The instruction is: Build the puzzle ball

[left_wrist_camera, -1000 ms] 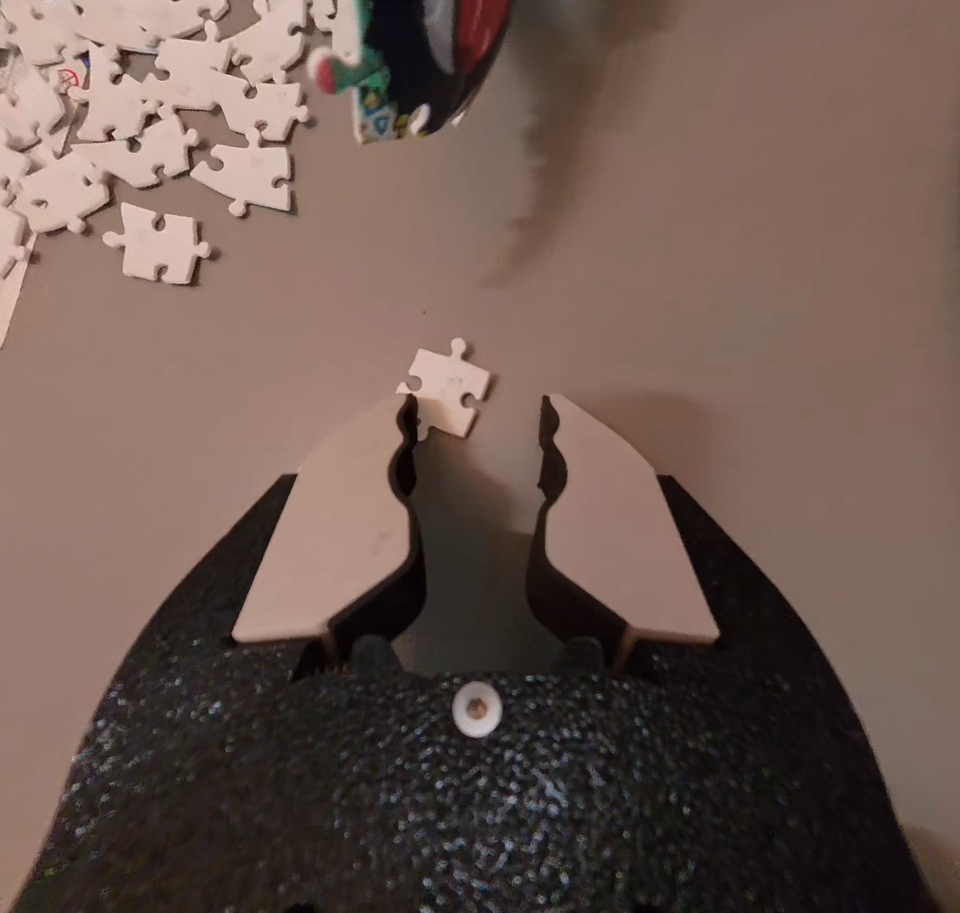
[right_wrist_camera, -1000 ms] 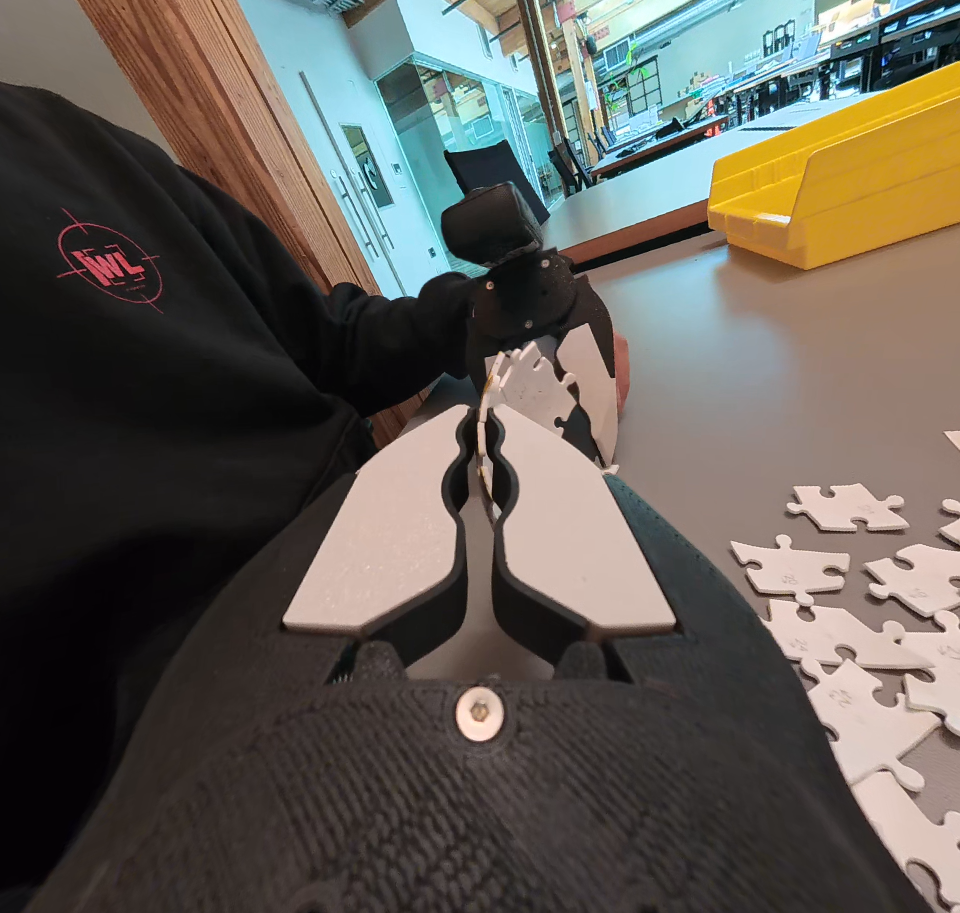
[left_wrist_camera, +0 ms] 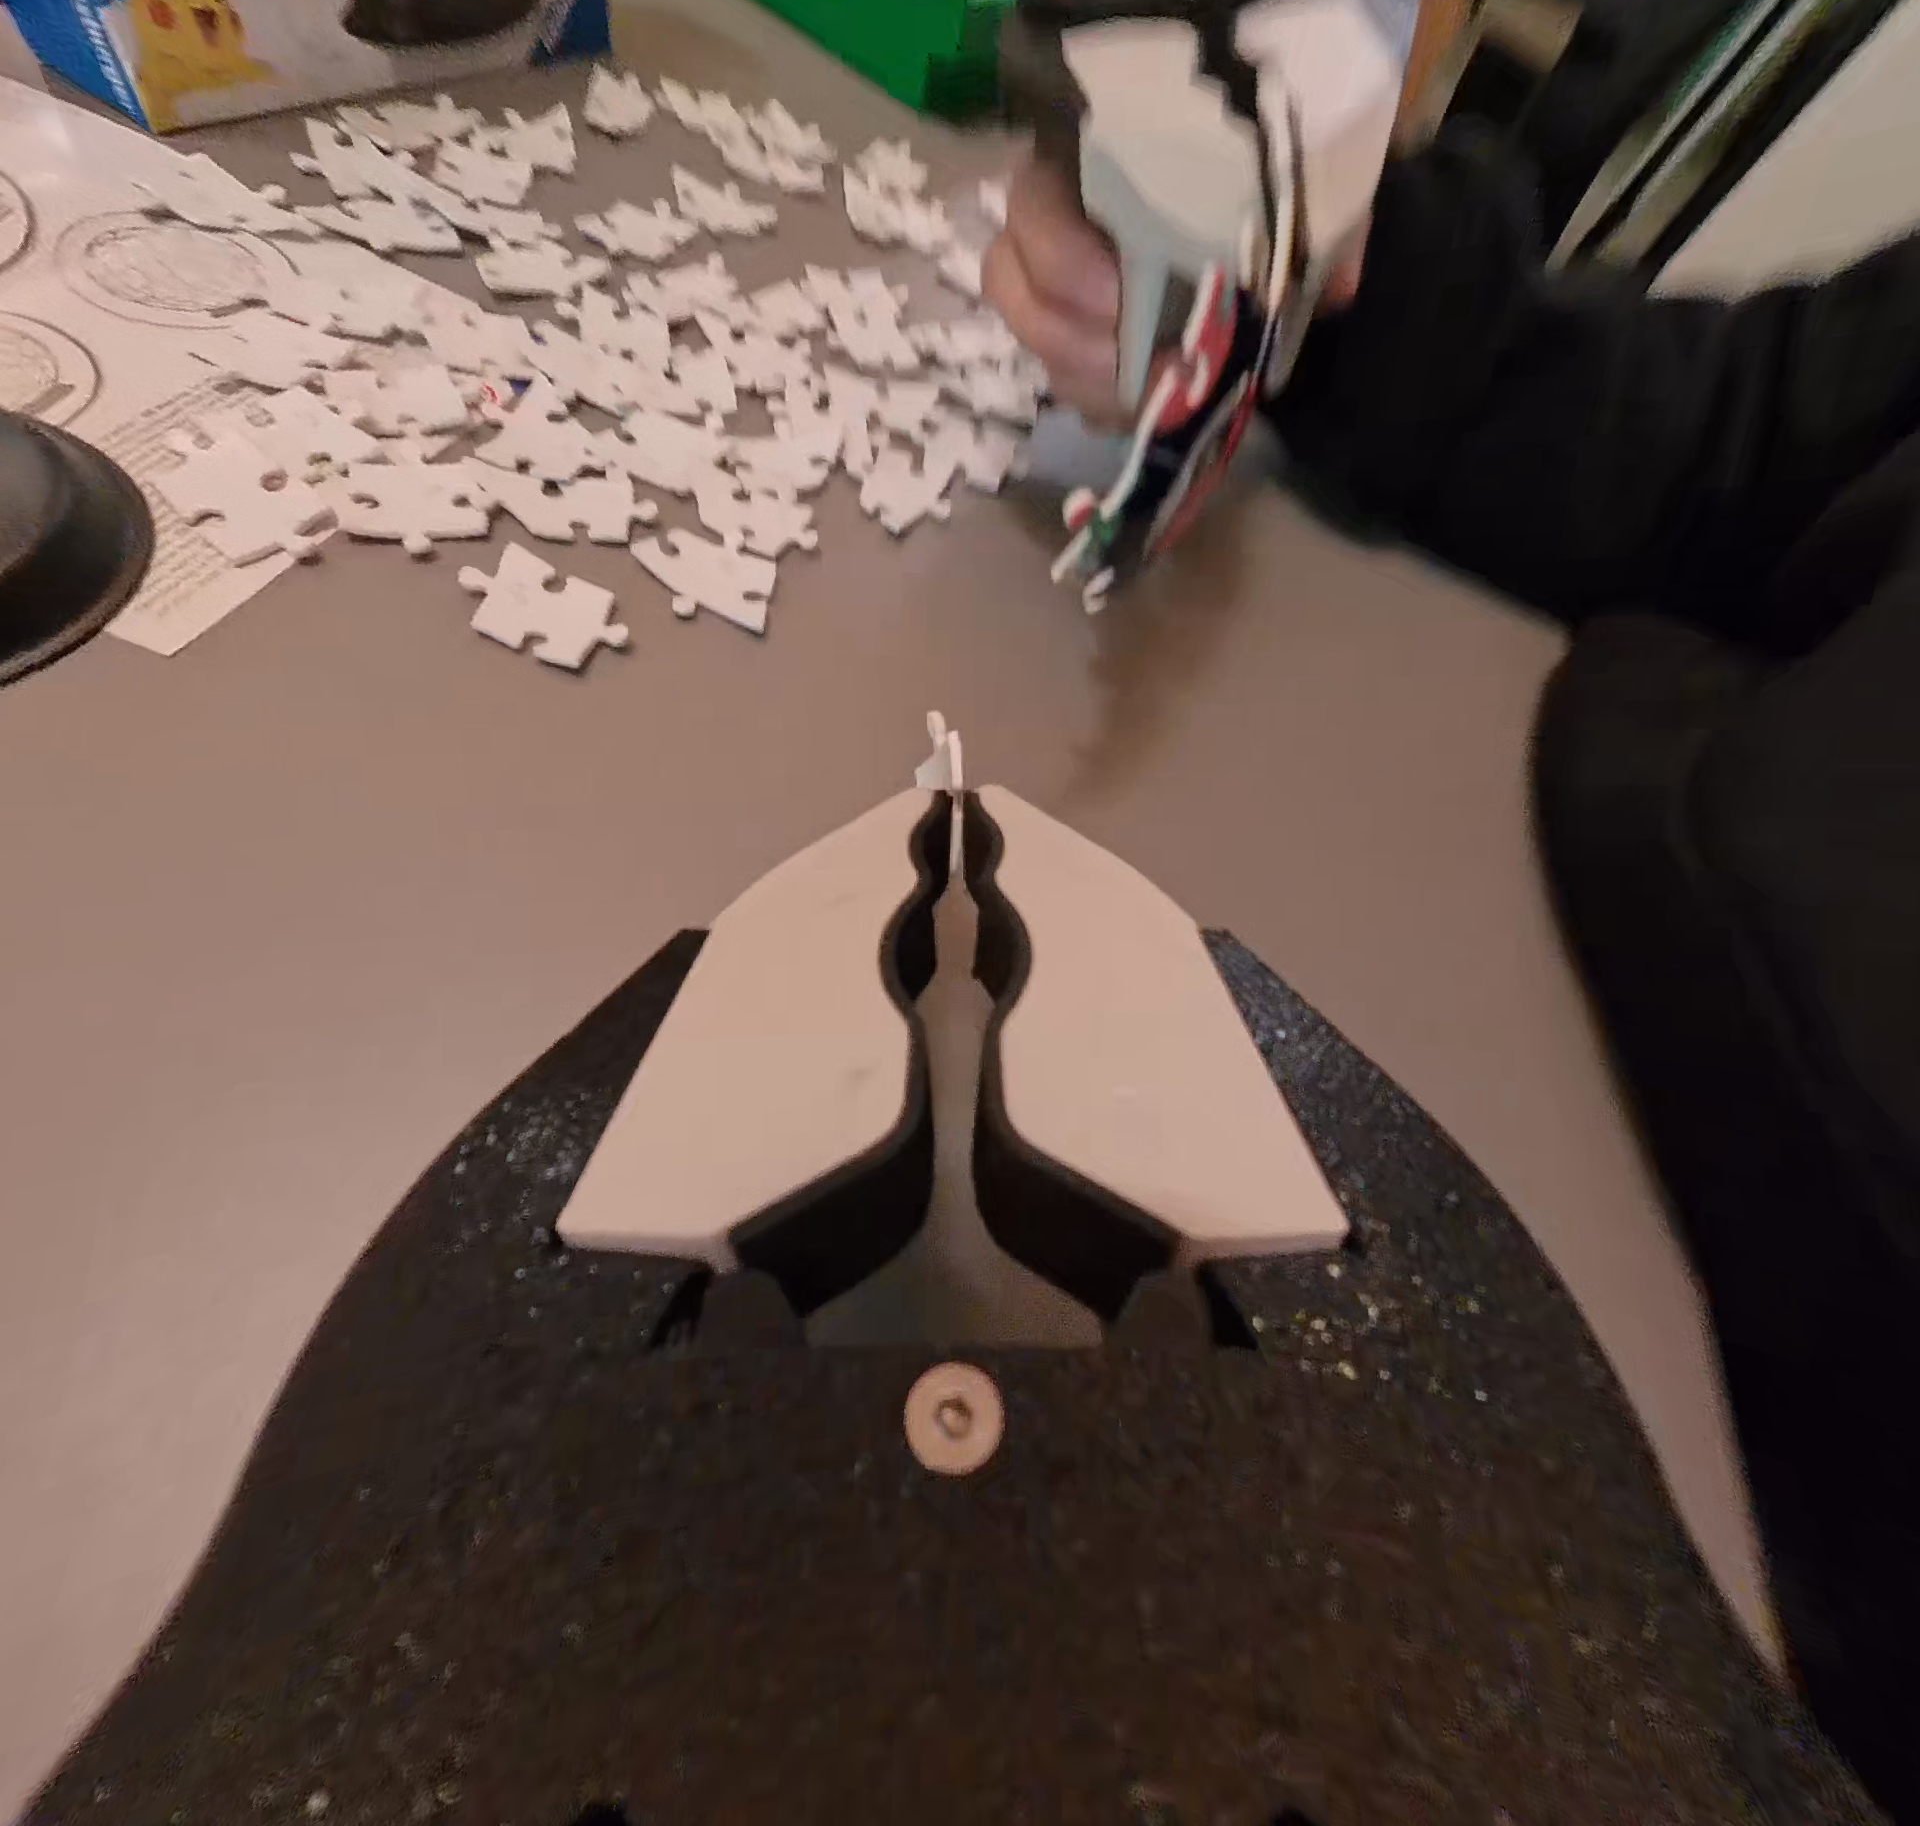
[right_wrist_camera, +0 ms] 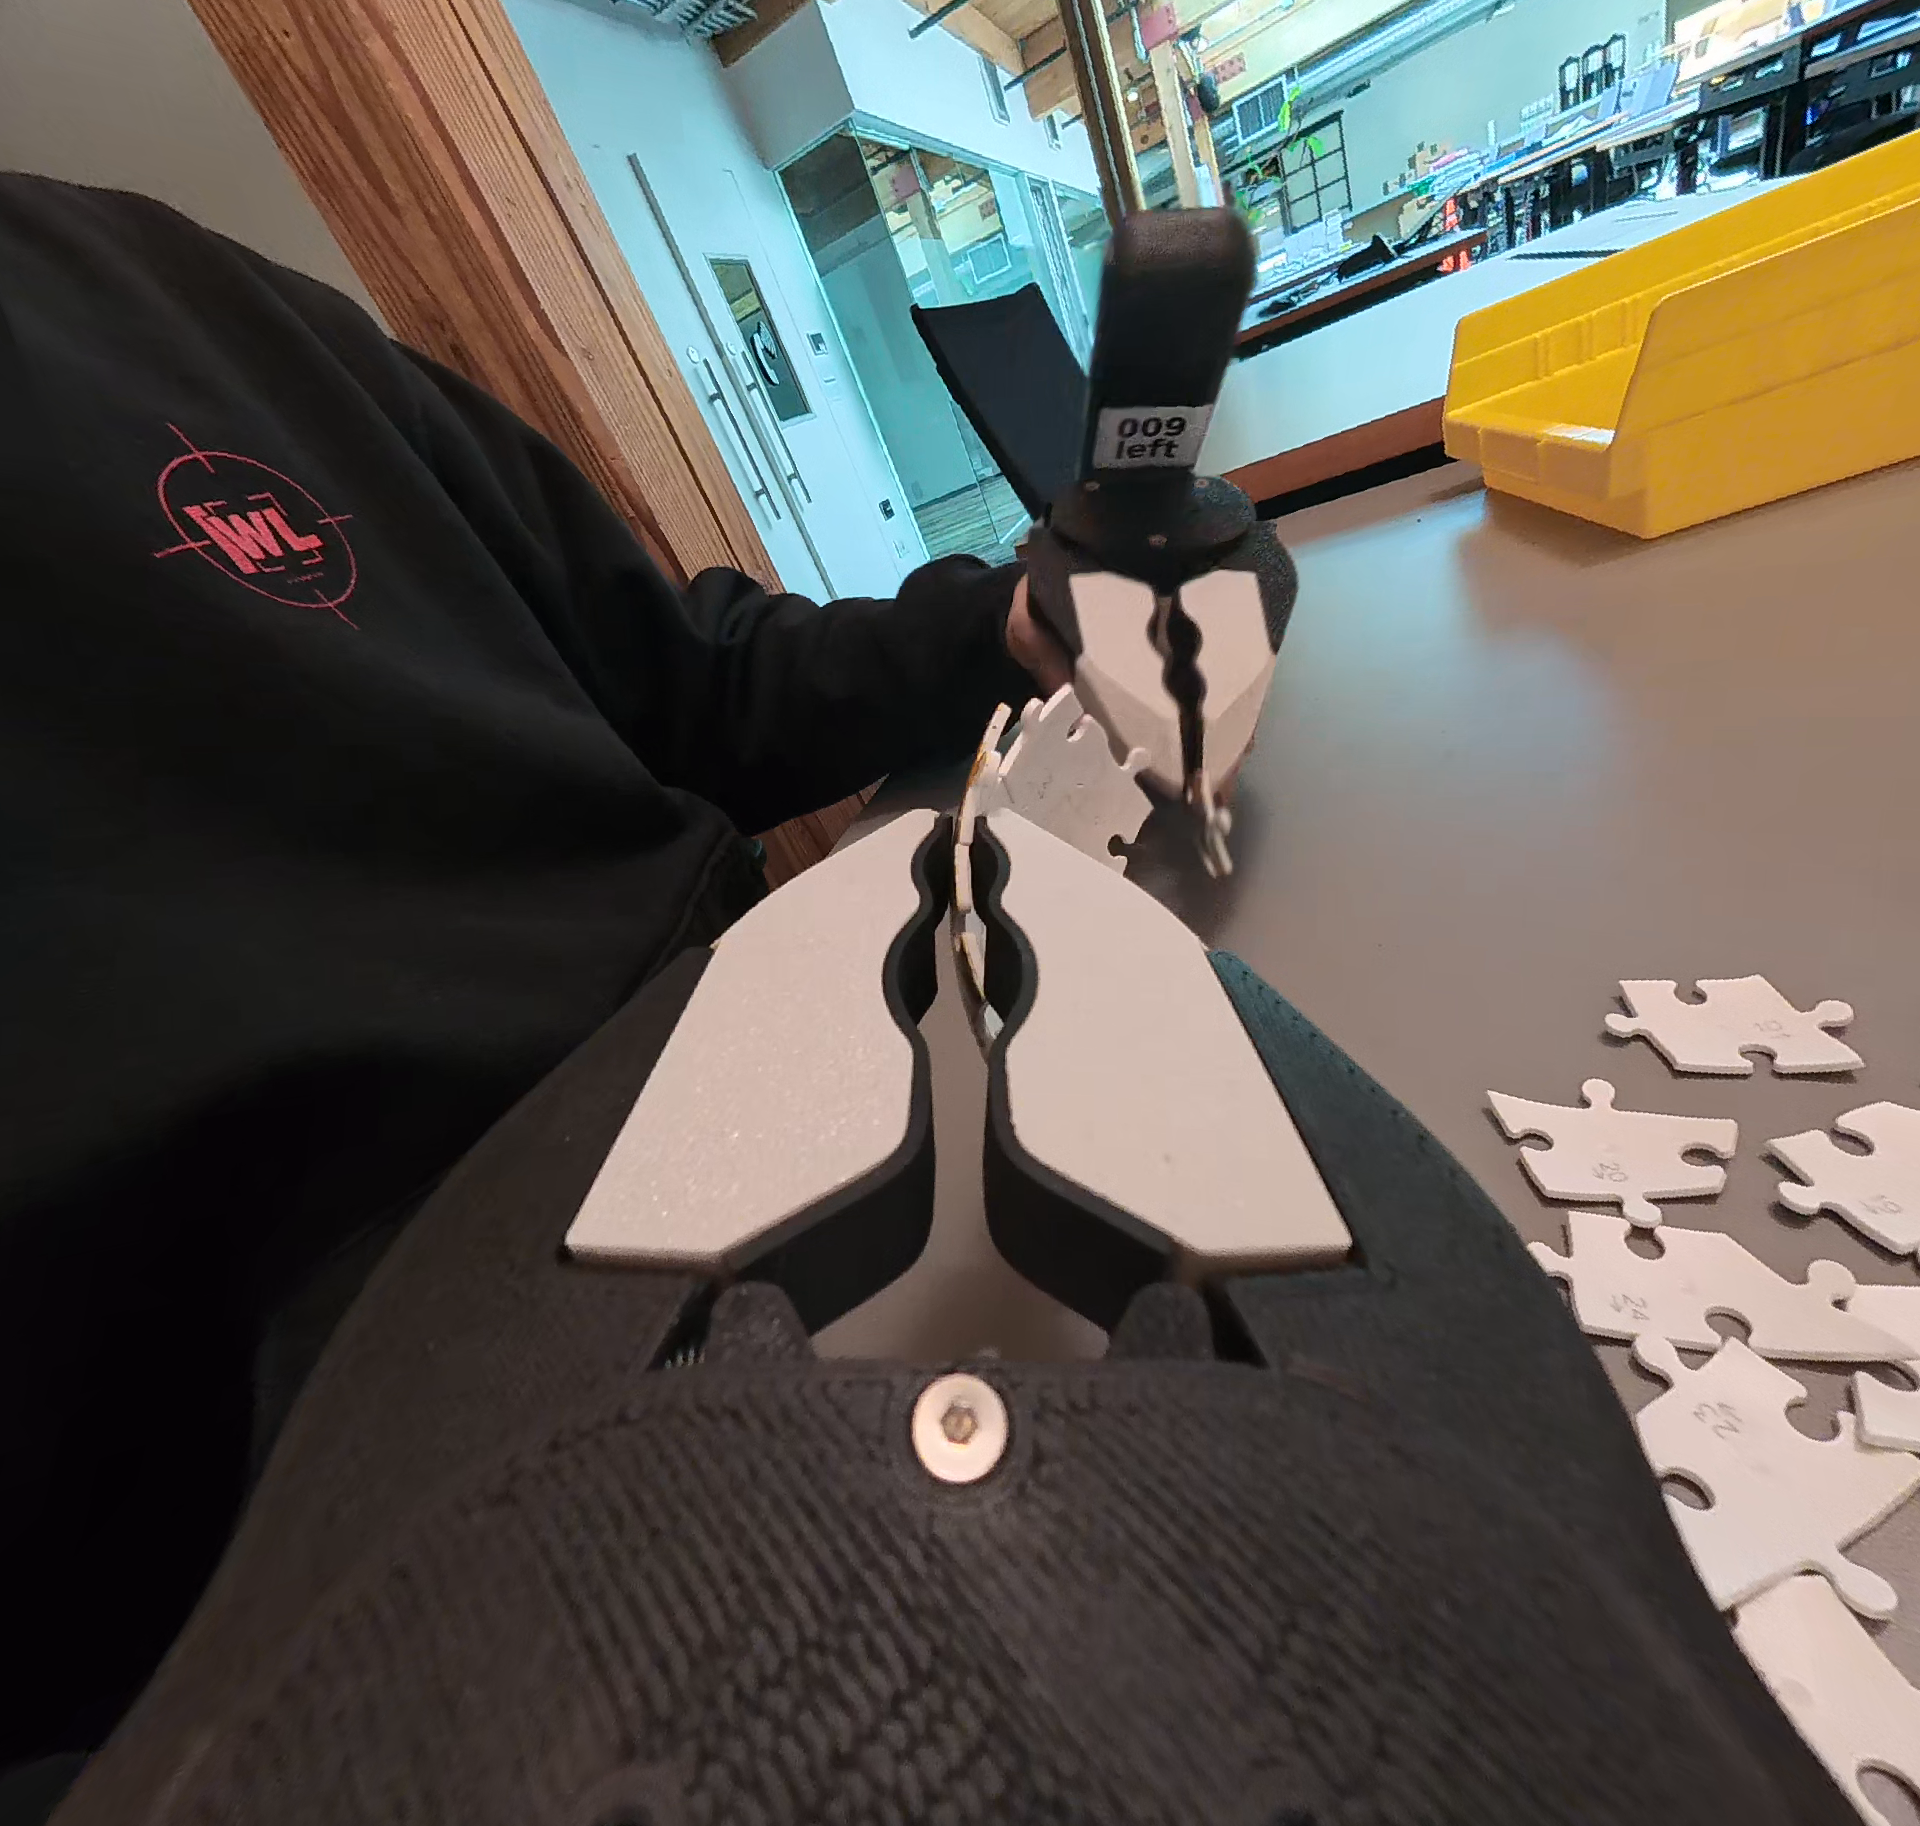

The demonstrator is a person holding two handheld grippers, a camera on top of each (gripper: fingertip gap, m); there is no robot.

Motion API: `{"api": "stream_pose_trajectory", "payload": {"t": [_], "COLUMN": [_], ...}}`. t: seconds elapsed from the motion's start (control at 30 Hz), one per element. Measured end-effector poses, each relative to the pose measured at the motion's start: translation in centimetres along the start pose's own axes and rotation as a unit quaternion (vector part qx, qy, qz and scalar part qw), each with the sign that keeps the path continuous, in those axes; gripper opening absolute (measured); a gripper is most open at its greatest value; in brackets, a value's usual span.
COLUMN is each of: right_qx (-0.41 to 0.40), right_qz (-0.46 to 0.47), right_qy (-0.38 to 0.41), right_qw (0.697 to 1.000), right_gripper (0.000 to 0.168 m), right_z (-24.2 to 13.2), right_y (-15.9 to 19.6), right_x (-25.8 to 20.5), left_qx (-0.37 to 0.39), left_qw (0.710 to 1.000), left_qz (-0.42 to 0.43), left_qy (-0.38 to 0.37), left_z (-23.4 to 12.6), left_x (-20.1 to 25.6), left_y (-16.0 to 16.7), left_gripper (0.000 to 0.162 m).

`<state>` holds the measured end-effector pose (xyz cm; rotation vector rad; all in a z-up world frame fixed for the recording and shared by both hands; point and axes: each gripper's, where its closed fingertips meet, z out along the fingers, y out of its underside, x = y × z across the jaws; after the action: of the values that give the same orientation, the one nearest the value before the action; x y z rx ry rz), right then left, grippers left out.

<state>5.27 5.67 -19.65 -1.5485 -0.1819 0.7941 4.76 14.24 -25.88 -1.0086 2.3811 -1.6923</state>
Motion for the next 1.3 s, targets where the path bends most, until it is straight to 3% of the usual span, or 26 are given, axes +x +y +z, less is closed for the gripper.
{"api": "stream_pose_trajectory", "payload": {"t": [0.13, 0.33, 0.43, 0.57, 0.8, 1.1, 1.3], "right_qx": [0.014, 0.051, 0.082, 0.122, 0.111, 0.106, 0.101], "right_qz": [0.006, 0.029, 0.039, 0.06, 0.059, 0.026, 0.012], "right_qy": [-0.006, -0.018, -0.015, -0.013, -0.008, 0.021, 0.031], "right_qw": [1.0, 0.998, 0.996, 0.991, 0.992, 0.994, 0.994], "right_gripper": [0.003, 0.003, 0.003, 0.003, 0.003, 0.003, 0.003], "right_z": [0.1, 0.4, 0.6, 0.8, 1.6, 2.1, 2.3], "right_y": [-0.3, -0.8, -1.5, -2.1, -1.7, -1.6, -1.6], "right_x": [0.0, 0.2, 0.6, 1.1, 1.2, 1.6, 1.7], "left_qx": [0.148, 0.341, 0.437, 0.493, 0.478, 0.407, 0.371], "left_qw": [0.976, 0.888, 0.845, 0.83, 0.85, 0.903, 0.924], "left_qz": [-0.151, -0.28, -0.284, -0.238, -0.198, -0.129, -0.089], "left_qy": [0.054, 0.128, 0.123, 0.107, 0.101, 0.039, 0.017], "left_z": [-1.6, -3.2, -3.9, -3.6, -1.9, 0.5, 1.5], "left_x": [-0.2, 0.4, 0.9, 2.3, 3.4, 4.4, 5.2], "left_y": [-3.7, -7.6, -9.3, -10.8, -11.5, -11.3, -11.4], "left_gripper": [0.001, 0.001, 0.001, 0.001, 0.001, 0.0, 0.001]}}
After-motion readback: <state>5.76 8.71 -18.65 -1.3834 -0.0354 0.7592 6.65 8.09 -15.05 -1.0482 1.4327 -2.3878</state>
